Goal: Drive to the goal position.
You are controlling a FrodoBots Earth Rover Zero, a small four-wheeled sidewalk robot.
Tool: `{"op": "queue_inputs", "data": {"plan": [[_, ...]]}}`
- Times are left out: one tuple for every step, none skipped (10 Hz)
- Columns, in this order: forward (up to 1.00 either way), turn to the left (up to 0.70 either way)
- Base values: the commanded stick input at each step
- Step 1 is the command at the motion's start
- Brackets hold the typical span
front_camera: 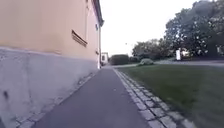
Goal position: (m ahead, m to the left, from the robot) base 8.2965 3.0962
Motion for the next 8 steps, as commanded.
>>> {"op": "queue_inputs", "data": {"plan": [[0.50,0.00],[0.50,0.00],[0.50,0.00],[0.50,0.00],[0.50,0.00],[0.50,0.00],[0.50,0.00],[0.50,0.00]]}}
